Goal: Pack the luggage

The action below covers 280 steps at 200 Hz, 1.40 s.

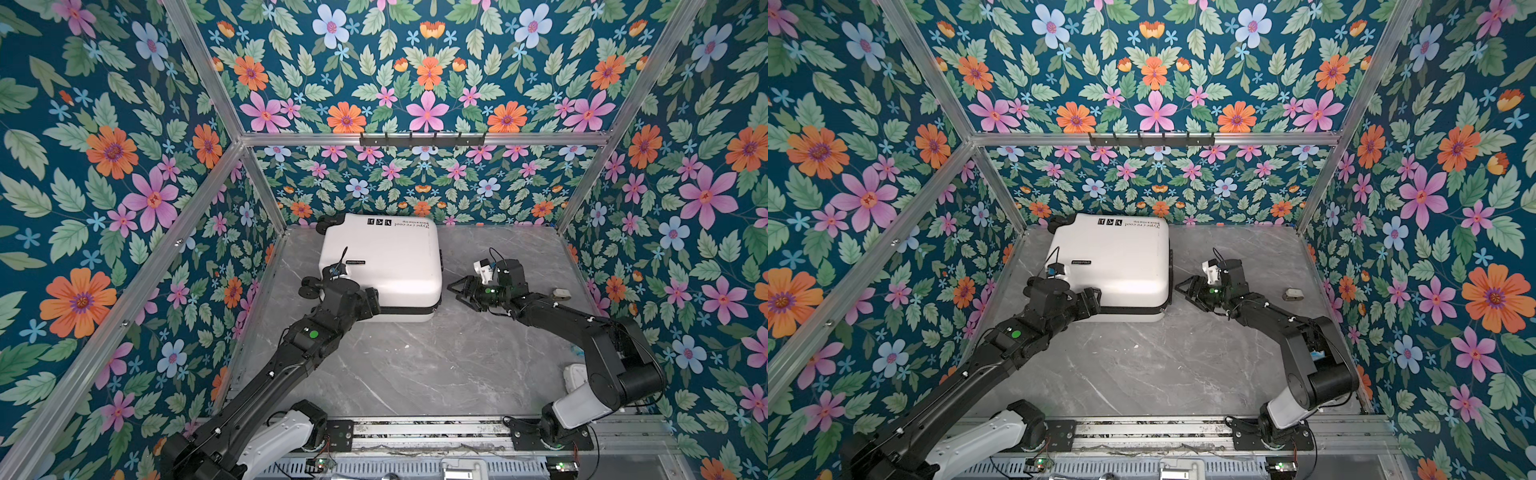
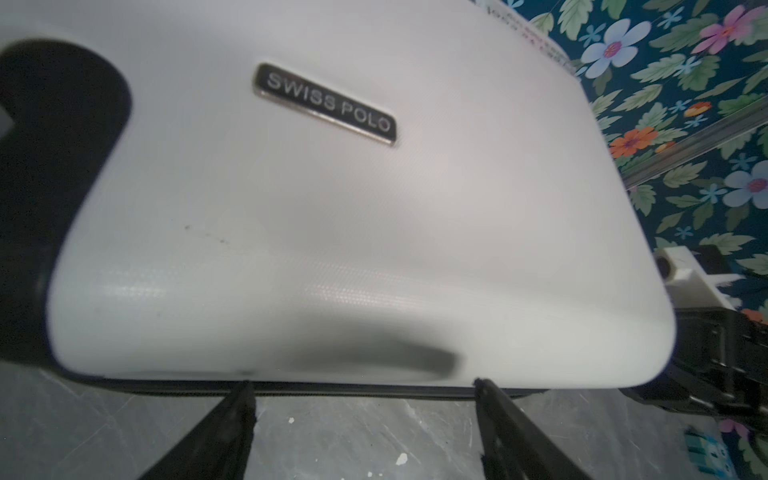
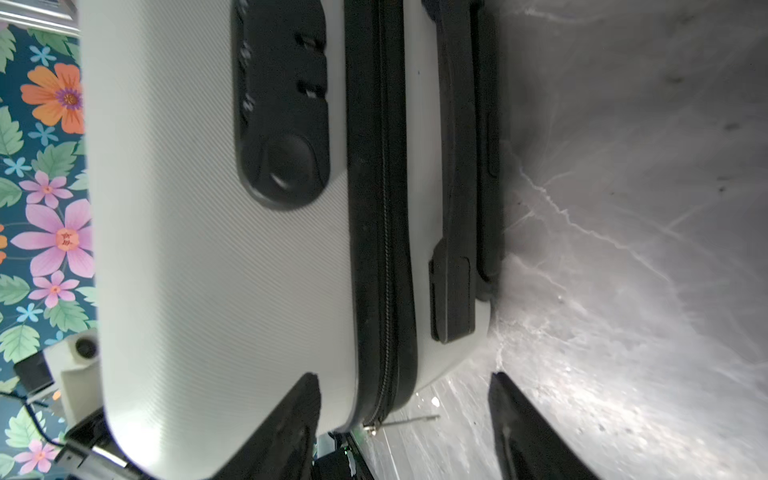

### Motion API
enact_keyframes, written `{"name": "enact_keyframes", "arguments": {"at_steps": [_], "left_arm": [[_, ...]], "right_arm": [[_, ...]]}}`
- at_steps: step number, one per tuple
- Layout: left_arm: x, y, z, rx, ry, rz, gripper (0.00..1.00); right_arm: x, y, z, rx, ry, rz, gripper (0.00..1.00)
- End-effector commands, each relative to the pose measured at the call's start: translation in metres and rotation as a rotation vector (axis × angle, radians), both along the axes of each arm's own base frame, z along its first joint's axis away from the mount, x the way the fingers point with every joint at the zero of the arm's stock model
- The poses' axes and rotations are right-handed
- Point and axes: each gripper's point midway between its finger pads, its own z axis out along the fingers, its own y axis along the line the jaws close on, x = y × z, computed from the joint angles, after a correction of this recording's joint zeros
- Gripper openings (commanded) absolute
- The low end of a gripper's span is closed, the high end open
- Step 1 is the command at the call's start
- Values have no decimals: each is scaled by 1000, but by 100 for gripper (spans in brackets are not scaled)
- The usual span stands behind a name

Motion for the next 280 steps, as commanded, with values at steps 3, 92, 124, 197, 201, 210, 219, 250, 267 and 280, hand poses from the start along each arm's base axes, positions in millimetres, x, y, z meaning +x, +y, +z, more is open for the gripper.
{"name": "enact_keyframes", "arguments": {"at_steps": [3,92,124,197,201,210,219,250,267,280], "left_arm": [[-9,-7,6,-89,14,-22,85],[-25,4,-4,-159,20,14,88],[-24,5,-6,-150,21,19,89],[-19,9,-7,-125,4,37,91],[-19,10,-7,-122,3,40,91],[-16,12,-9,-120,2,46,91],[-14,12,-11,-118,3,45,92],[-1,11,-19,-112,12,40,92],[7,8,-16,-127,-15,25,92],[12,3,-10,-146,-46,8,91]], "right_arm": [[24,-8,-2,-11,11,-44,55],[90,21,-47,79,104,-24,48],[93,26,-56,81,117,-21,48],[96,37,-69,97,131,-20,23],[96,36,-70,97,132,-24,21],[93,35,-70,98,132,-30,17],[89,32,-71,100,134,-36,15],[67,26,-74,116,144,-66,4],[50,24,-78,120,155,-79,0],[37,23,-82,121,161,-87,0]]}}
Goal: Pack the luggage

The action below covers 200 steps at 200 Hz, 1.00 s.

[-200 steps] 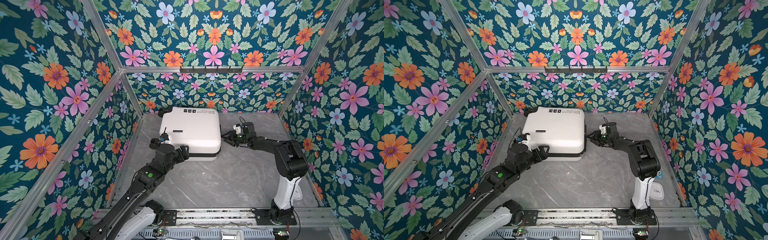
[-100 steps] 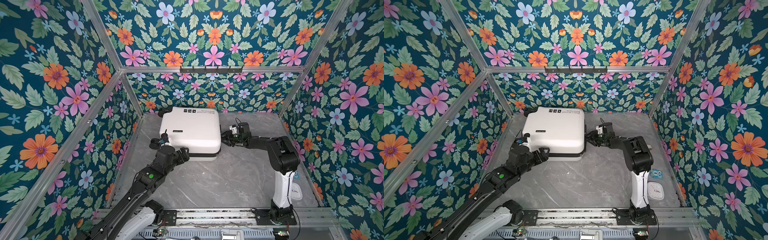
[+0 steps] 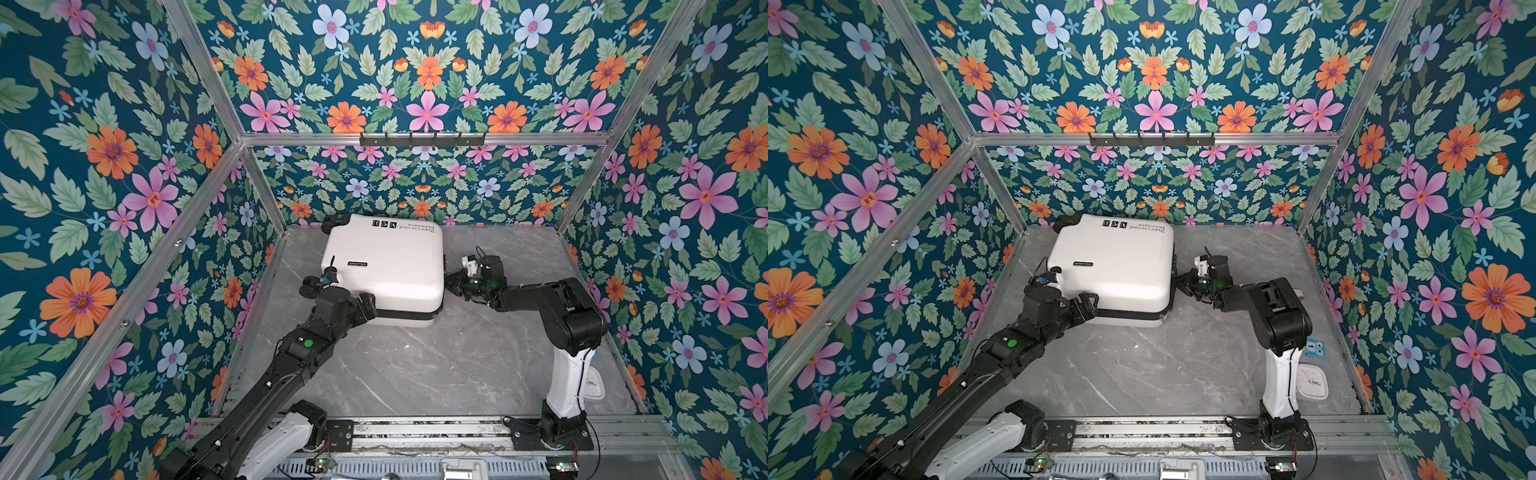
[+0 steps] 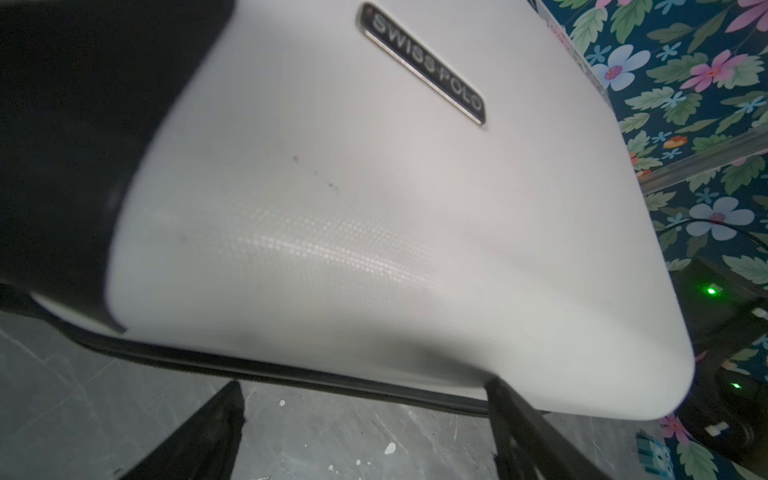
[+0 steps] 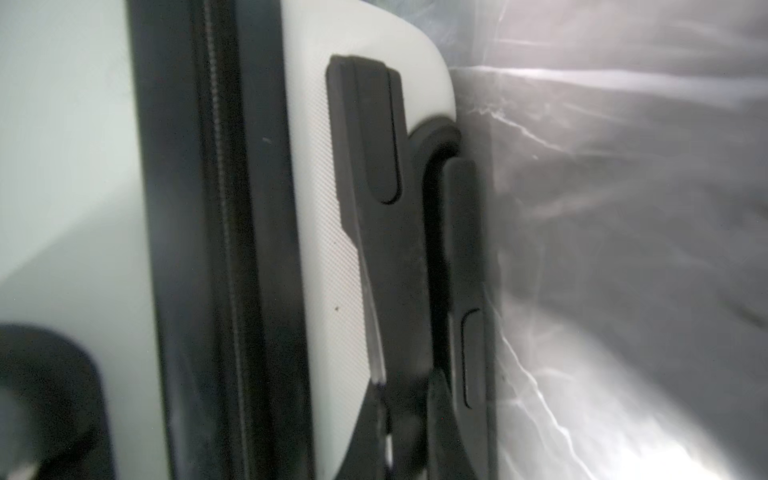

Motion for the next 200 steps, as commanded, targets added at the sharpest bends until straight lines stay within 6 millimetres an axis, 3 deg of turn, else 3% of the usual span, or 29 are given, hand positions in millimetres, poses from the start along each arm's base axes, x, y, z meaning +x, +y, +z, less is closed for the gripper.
{"name": "enact_keyframes", "arguments": {"at_steps": [1,27,53,112,116,127,153,184,200], "left_arm": [[15,-9,19,-36,-97,-24,91],[25,-19,24,-61,-131,-61,92],[37,-29,14,-71,-118,-90,92],[58,-38,11,-98,-132,-117,92],[59,-39,11,-98,-135,-120,92],[62,-40,11,-99,-136,-127,92],[67,-39,11,-99,-140,-139,91],[69,-33,10,-97,-142,-141,91],[70,-29,9,-98,-146,-140,91]], "right_arm": [[-25,-1,-15,18,107,-26,0],[-54,-2,-21,24,119,-47,0],[-83,2,-28,2,128,-68,0],[-143,34,-32,-146,101,-45,0],[-144,37,-20,-140,73,-45,0],[-153,45,-17,-165,56,-34,1],[-169,52,-17,-222,42,-13,20],[-182,34,-16,-290,39,-14,52],[-190,22,-11,-354,21,3,61]]}}
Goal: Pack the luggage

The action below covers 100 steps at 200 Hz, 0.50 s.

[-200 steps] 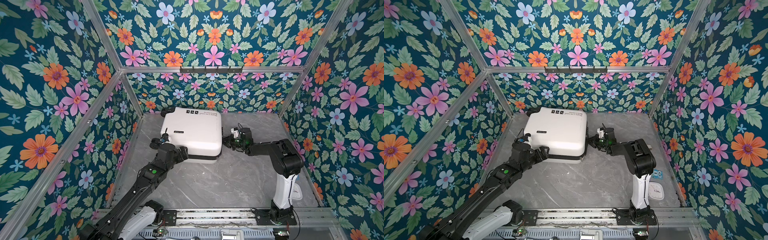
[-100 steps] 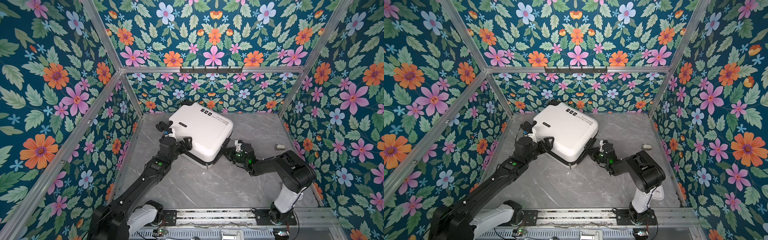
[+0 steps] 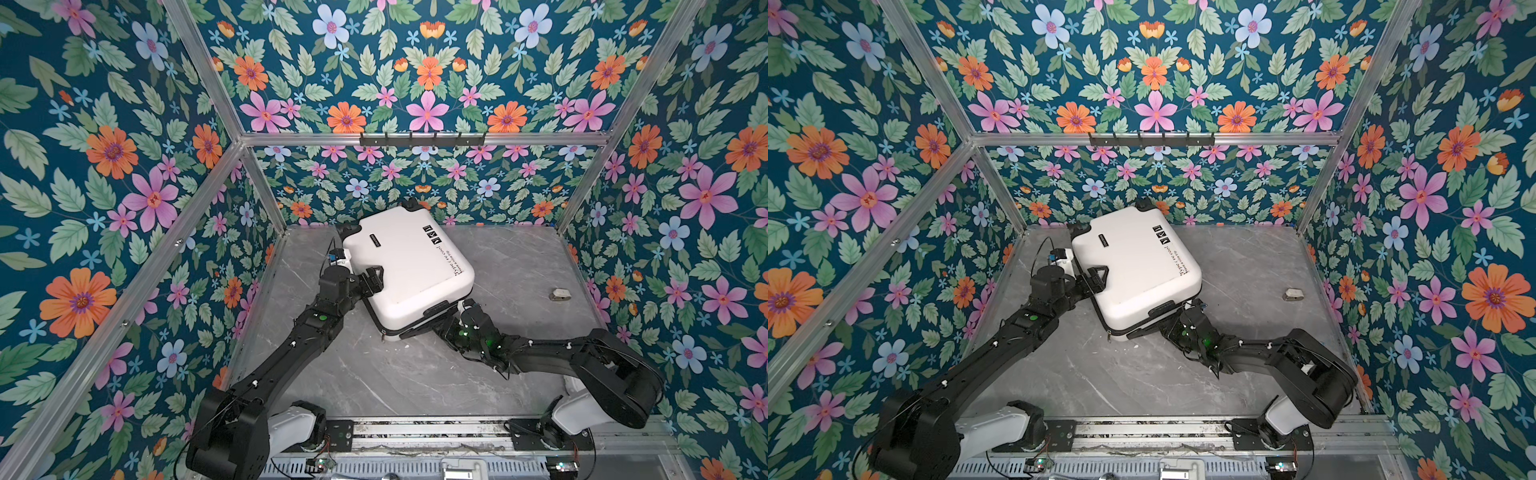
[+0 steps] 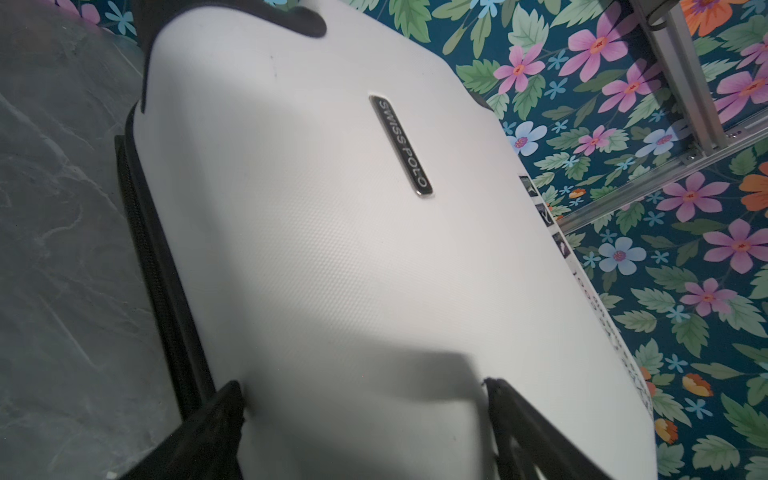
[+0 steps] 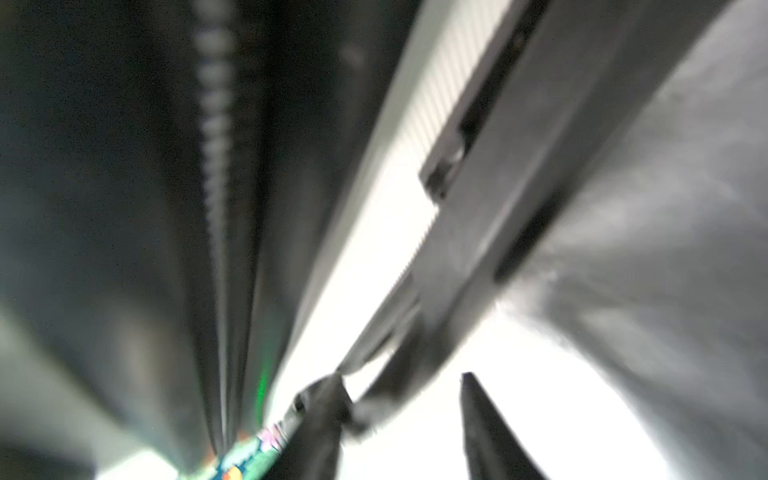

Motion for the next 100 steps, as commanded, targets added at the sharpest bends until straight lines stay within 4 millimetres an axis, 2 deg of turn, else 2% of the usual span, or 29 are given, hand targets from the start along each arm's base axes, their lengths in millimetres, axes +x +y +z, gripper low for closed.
{"name": "enact_keyframes", "arguments": {"at_steps": [1,23,41,54,74,87,100], "left_arm": [[-6,-3,-9,16,25,-61,91],[-4,2,-12,9,29,-58,91],[-2,6,-13,2,28,-57,91],[0,8,-12,-3,26,-58,91],[1,14,-2,-20,9,-52,91],[-1,23,6,-34,-8,-31,91],[-4,35,10,-41,-7,2,91]], "right_arm": [[-21,-18,-10,-144,7,80,61],[-30,-47,5,-269,-40,72,70],[-31,-79,36,-364,-133,34,79],[-28,-98,65,-362,-199,7,83],[-14,-127,103,-280,-253,-51,86],[-2,-145,119,-228,-244,-86,86],[13,-154,136,-176,-244,-90,86]]}}
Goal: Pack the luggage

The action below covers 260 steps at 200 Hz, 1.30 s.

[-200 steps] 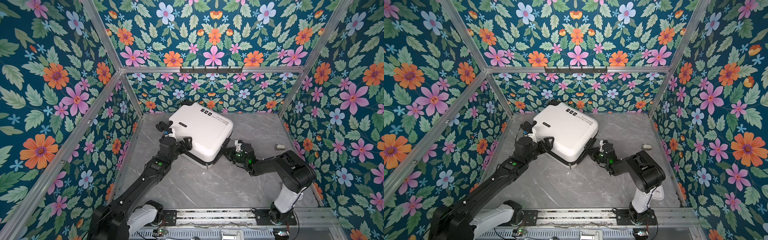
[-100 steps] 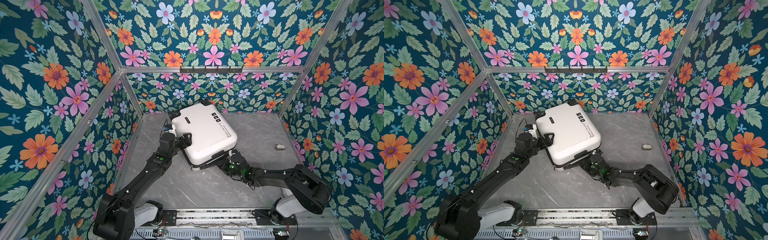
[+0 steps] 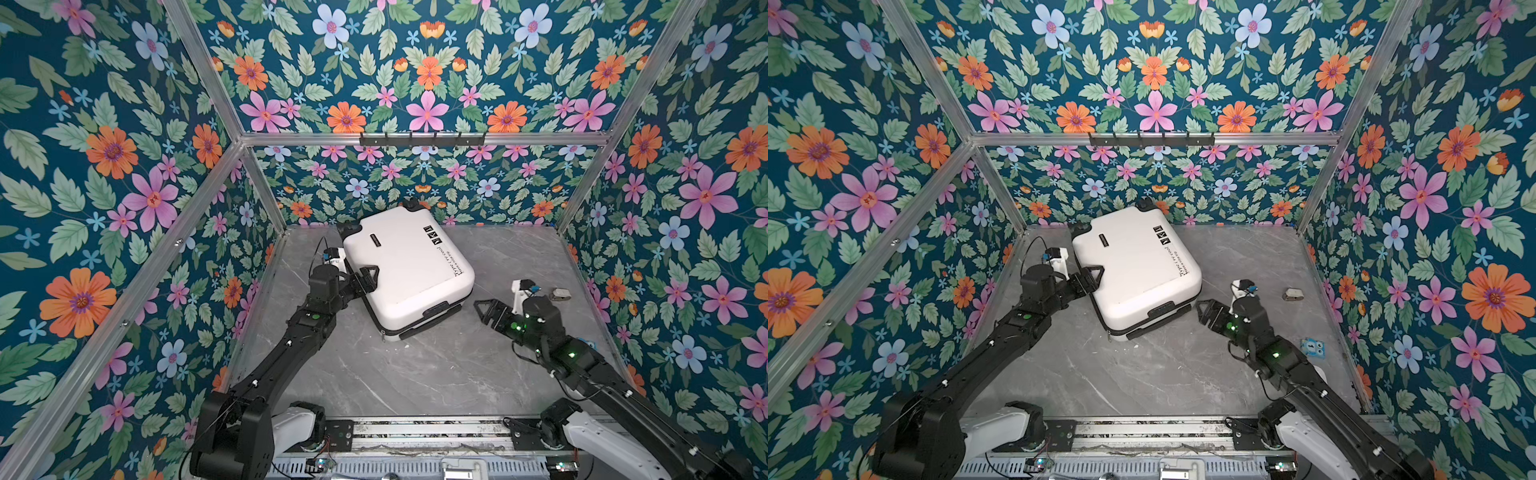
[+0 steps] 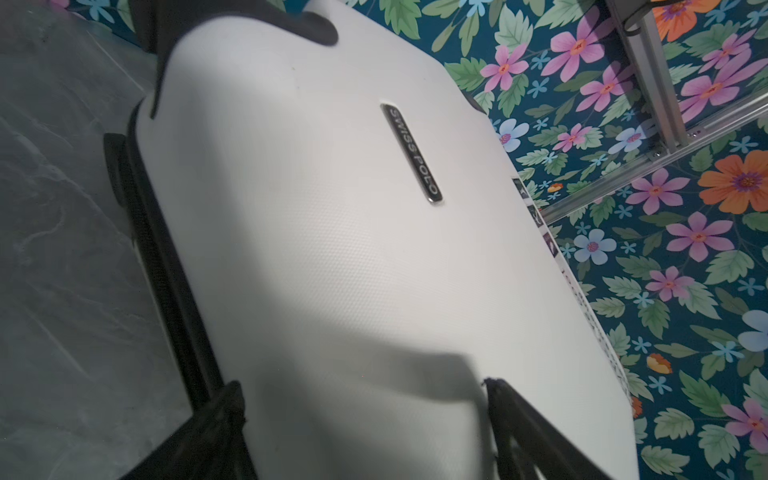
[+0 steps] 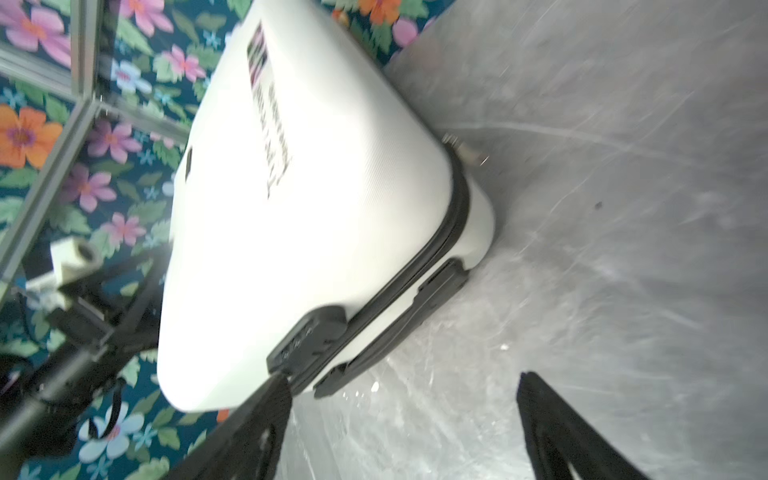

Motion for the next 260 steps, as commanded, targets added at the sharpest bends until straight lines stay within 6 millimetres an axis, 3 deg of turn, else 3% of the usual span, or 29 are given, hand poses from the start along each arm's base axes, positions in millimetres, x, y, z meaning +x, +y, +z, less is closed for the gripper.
{"name": "enact_keyframes", "arguments": {"at_steps": [1,25,56,98,121,127,173,178,260], "left_arm": [[-6,12,6,-5,-1,15,91],[-15,38,-3,-25,52,80,87],[-24,61,-40,-51,156,142,85],[-13,73,-76,-78,221,183,85],[1,69,-86,-93,240,167,84],[5,68,-87,-97,242,162,83],[33,51,-96,-93,268,93,81],[36,48,-96,-82,270,86,81],[61,-17,-102,-38,276,-59,81]], "right_arm": [[3,-10,6,26,56,92,86],[40,-19,28,99,49,110,86],[97,-17,40,134,97,156,85],[159,1,24,262,127,202,76],[175,8,15,325,141,212,72],[180,10,0,342,174,213,71],[161,34,-14,356,199,252,71],[155,33,-1,354,166,257,71],[104,20,-9,315,169,200,72]]}}
